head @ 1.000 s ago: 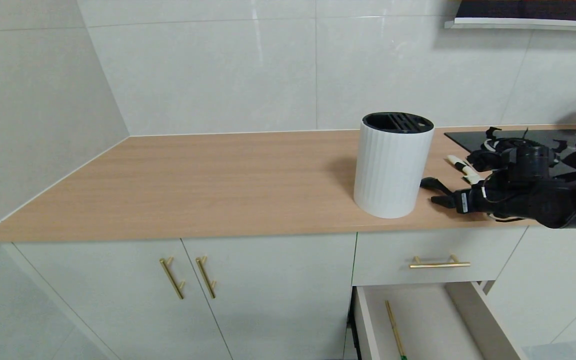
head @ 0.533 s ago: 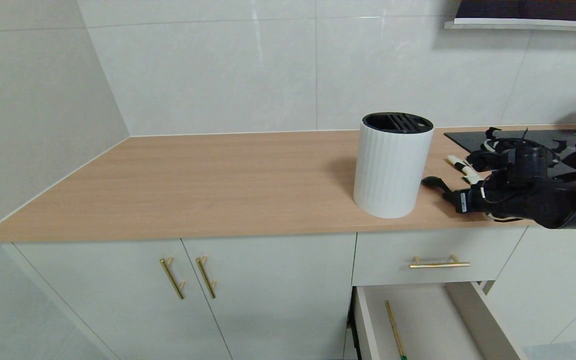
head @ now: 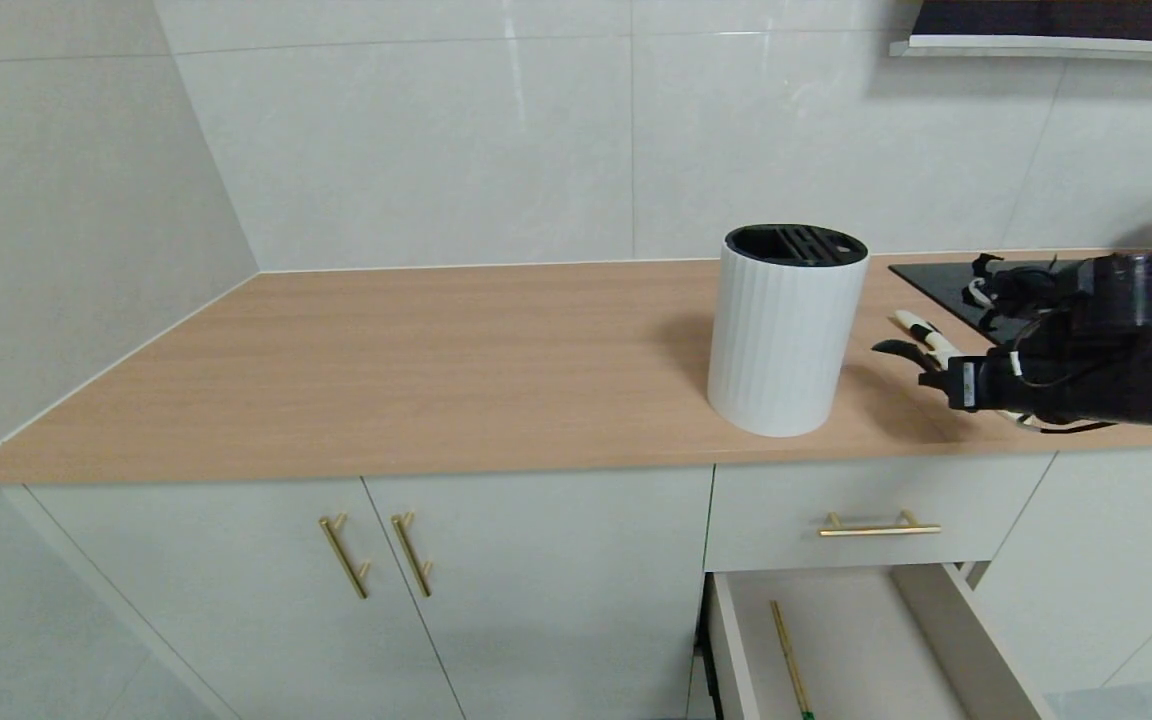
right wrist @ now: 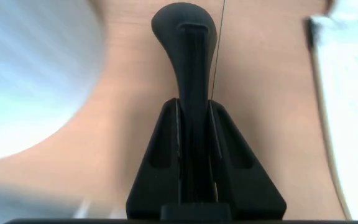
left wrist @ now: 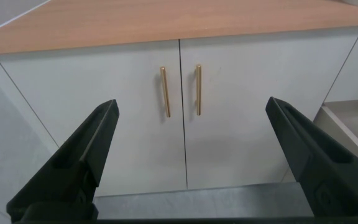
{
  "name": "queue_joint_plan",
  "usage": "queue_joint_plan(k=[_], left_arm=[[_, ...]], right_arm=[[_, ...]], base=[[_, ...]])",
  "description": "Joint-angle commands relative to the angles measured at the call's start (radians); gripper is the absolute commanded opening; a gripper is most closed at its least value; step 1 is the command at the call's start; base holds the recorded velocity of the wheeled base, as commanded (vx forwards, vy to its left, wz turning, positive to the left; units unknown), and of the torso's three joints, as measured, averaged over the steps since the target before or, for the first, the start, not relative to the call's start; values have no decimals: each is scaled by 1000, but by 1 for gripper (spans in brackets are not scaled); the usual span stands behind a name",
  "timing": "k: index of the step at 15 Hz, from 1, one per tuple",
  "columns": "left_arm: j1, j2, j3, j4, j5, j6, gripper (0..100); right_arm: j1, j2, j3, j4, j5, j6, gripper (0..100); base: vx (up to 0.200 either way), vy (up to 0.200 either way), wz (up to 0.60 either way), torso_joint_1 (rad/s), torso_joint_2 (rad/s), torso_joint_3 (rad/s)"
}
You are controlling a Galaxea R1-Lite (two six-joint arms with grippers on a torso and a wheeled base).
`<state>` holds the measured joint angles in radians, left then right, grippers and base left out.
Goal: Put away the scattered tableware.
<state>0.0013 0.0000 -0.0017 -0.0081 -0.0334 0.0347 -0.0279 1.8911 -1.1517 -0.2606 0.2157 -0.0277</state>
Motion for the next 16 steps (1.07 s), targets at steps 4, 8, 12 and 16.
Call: queue_joint_plan(k=[4,8,12,16], left_arm=[[0,0,0,-1,0,-1,100],[0,0,0,-1,0,-1,100],[0,0,0,-1,0,1,100],[0,0,0,-1,0,-1,100]], right_arm=[[112,-435,125,564,-203,160,0],[247,-572,242,663,-335,290,0],[281,-497,319,653,-334,292,0],[316,-477,337,653,-328,292,0]], base=[[0,0,0,0,0,0],[0,0,0,0,0,0],[0,0,0,0,0,0],[0,0,0,-55,131,88]])
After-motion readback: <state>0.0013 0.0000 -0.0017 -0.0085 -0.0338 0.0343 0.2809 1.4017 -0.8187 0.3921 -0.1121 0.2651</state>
